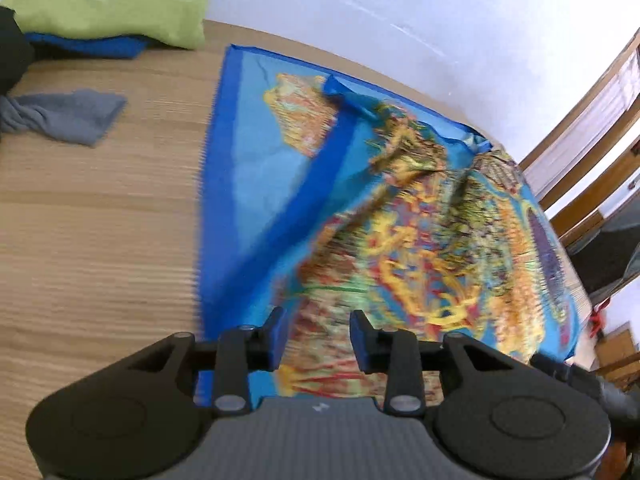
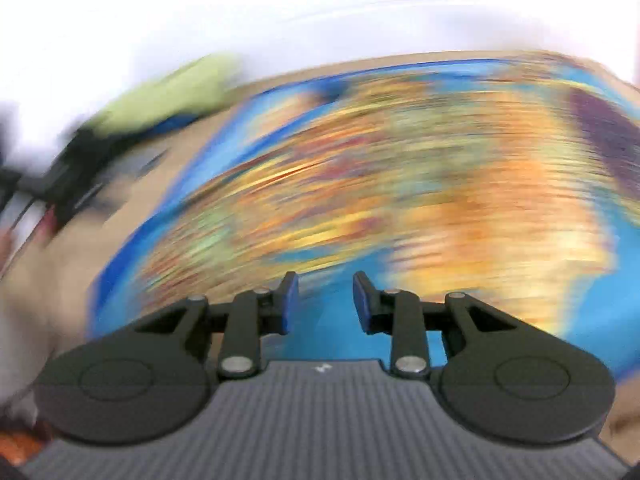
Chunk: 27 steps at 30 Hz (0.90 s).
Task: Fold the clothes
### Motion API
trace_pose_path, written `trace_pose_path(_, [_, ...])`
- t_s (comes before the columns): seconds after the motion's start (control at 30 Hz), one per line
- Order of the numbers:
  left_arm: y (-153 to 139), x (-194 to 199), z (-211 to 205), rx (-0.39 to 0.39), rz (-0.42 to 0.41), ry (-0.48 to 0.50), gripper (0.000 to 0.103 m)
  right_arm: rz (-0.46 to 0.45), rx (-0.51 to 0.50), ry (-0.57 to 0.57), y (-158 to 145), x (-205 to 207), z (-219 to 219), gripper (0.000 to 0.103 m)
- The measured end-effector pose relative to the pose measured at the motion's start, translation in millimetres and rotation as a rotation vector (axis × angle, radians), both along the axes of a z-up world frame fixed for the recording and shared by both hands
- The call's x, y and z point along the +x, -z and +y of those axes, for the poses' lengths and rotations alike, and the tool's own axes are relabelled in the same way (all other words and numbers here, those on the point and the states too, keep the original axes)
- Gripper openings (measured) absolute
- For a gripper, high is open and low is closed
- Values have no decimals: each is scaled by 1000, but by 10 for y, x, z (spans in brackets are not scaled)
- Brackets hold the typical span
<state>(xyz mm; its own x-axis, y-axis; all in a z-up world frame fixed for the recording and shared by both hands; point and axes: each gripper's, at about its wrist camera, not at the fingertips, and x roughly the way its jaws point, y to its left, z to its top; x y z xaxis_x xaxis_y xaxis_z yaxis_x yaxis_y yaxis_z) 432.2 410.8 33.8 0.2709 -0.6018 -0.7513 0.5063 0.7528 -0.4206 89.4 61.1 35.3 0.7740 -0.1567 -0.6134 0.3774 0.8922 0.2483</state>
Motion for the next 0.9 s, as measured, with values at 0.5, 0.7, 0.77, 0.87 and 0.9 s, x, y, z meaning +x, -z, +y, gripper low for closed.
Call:
trace_pose_path(0.5, [214, -389, -732, 107, 55, -309, 38, 30, -27, -169, -238, 911, -1598, 35])
trace_pose_path(0.7, [-14, 11, -856, 91, -21, -248, 38, 25, -35, -364, -530, 2287, -1403, 38])
trace_pose_path(0.77, [-153, 324, -990, 75, -57, -208, 39, 25, -8, -308, -508, 2632, -1370, 38])
trace_pose_path(0.87, [-371, 901, -1349, 94, -123, -134, 40, 52, 35, -294, -405, 3017, -1363, 38])
trace_pose_path(0.9, [-444, 1096, -1471, 101, -145, -109, 41, 74, 33, -297, -375, 3102, -1392, 38])
